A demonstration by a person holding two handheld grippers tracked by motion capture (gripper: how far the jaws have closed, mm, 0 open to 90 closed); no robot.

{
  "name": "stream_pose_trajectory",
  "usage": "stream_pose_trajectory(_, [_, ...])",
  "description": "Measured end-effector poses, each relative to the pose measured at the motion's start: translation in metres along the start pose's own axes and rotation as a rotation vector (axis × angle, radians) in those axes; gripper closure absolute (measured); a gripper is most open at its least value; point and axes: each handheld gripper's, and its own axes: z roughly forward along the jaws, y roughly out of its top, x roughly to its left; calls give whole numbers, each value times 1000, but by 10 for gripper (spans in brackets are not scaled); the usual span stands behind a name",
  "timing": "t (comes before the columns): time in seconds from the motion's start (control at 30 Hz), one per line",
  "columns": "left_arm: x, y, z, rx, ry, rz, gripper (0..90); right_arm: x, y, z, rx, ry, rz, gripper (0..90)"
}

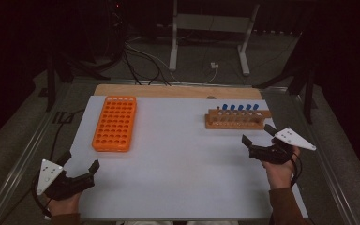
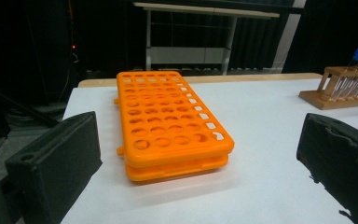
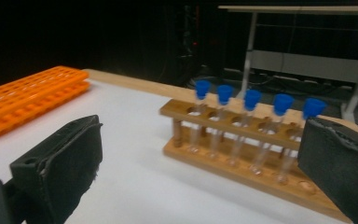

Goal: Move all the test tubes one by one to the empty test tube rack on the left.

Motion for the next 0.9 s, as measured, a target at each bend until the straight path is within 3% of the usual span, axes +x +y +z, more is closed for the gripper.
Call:
stream_pose_trajectory(0.43, [0, -1, 1, -1, -1, -7, 5, -29, 9, 28, 21, -60, -2, 1])
stream_pose_trajectory(0.5, [0, -1, 1, -1, 0, -6, 6, -33, 8, 33, 28, -71, 11, 49])
stream_pose_trajectory(0.7, [2, -1, 0, -6, 0, -14, 5, -42, 6, 44, 42, -106, 10, 71])
stream_pose_trajectory(0.9, [0, -1, 0, -7, -2, -12, 5, -55, 6, 57, 82, -136, 43, 133])
